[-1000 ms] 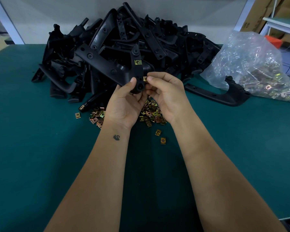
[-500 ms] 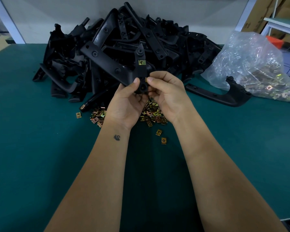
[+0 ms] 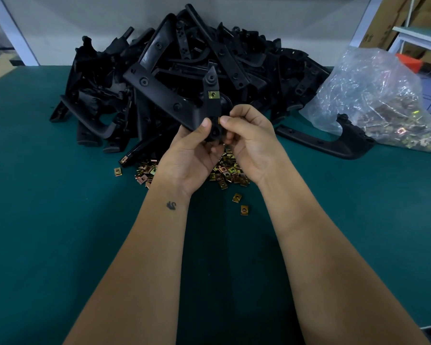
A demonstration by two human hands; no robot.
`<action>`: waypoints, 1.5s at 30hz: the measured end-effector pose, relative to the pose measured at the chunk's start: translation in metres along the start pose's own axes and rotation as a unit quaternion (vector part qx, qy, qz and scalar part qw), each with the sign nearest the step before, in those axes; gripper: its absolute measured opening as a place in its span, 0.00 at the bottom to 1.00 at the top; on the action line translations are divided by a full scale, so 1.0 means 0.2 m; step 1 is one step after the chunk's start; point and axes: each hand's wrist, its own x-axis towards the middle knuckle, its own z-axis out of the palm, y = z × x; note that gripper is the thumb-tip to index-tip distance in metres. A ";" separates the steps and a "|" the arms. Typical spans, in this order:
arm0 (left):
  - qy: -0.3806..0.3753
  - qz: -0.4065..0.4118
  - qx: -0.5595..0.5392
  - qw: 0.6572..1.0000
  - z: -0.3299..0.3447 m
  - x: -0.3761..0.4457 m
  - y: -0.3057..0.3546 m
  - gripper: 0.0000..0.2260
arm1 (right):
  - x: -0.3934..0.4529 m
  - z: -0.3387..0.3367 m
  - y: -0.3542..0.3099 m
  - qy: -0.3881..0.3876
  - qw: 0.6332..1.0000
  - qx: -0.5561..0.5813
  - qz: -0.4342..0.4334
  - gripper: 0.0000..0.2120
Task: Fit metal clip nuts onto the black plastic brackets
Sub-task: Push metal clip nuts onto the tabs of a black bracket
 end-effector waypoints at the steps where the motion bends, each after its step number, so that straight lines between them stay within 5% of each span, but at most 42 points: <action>1: 0.003 -0.006 0.005 1.000 0.00 0.00 0.00 0.14 | 0.00 0.00 0.00 -0.004 1.000 0.000 -0.002 0.11; 5: 0.007 -0.027 0.023 0.999 -0.01 -0.01 0.01 0.20 | 0.00 -0.01 -0.01 -0.022 1.000 0.005 0.004 0.12; 17: 0.002 -0.001 0.037 0.999 -0.03 -0.01 0.02 0.11 | 0.00 0.01 -0.01 -0.018 1.000 0.018 -0.013 0.16; 45: -0.035 -0.025 0.148 0.988 -0.05 -0.02 0.09 0.14 | -0.02 0.03 0.01 -0.049 0.999 0.000 -0.014 0.17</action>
